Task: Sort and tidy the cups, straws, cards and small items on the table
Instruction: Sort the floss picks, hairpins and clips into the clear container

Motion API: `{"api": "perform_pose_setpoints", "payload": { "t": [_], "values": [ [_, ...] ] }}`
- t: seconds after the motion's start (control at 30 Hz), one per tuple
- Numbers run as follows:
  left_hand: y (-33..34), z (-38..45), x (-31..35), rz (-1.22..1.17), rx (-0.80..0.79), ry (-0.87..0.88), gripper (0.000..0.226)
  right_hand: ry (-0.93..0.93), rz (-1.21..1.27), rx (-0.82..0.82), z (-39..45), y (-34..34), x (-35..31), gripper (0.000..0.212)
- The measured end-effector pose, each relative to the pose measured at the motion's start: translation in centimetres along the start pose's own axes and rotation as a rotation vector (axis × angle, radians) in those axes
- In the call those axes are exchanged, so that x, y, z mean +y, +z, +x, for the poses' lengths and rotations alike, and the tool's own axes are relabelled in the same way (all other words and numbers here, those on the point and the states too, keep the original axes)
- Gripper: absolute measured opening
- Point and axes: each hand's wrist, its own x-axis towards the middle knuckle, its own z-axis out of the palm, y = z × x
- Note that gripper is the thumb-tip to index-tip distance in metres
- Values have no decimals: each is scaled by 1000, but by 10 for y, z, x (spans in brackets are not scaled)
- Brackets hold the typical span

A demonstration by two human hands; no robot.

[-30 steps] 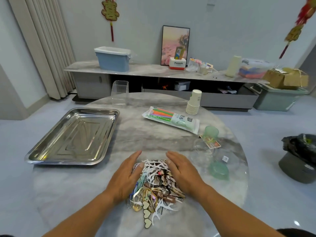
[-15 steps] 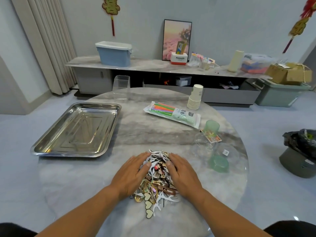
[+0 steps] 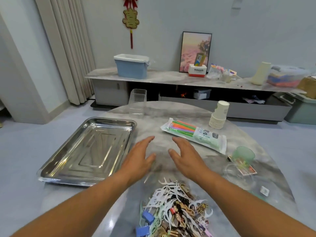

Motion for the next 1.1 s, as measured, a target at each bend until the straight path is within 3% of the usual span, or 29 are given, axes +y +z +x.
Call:
{"api": "perform_pose_setpoints", "payload": {
  "t": [0.2, 0.43, 0.6, 0.7, 0.77, 0.87, 0.93, 1.1],
  "values": [
    [-22, 109, -25, 81, 74, -73, 53, -33, -51, -41, 118, 23, -19, 60],
    [-28, 202, -44, 325, 117, -104, 50, -62, -132, -98, 192, 43, -19, 61],
    [-17, 258, -65, 353, 84, -193, 35, -67, -133, -104, 237, 53, -13, 61],
    [-9, 279, -72, 344, 76, -234, 39, -69, -127, -96, 253, 54, -11, 59],
    [-4, 288, -74, 299, 83, -273, 38, -67, -107, -74, 258, 50, -8, 54],
    [3, 295, -78, 177, 194, -340, 7, -69, -102, -27, 259, 42, 3, 54],
    [4, 294, -82, 128, 259, -353, 13, -52, -97, 0, 255, 34, 8, 59],
    [-12, 275, -51, 79, 281, -154, 14, -54, -43, 200, 239, -11, 2, 57]
  ]
}}
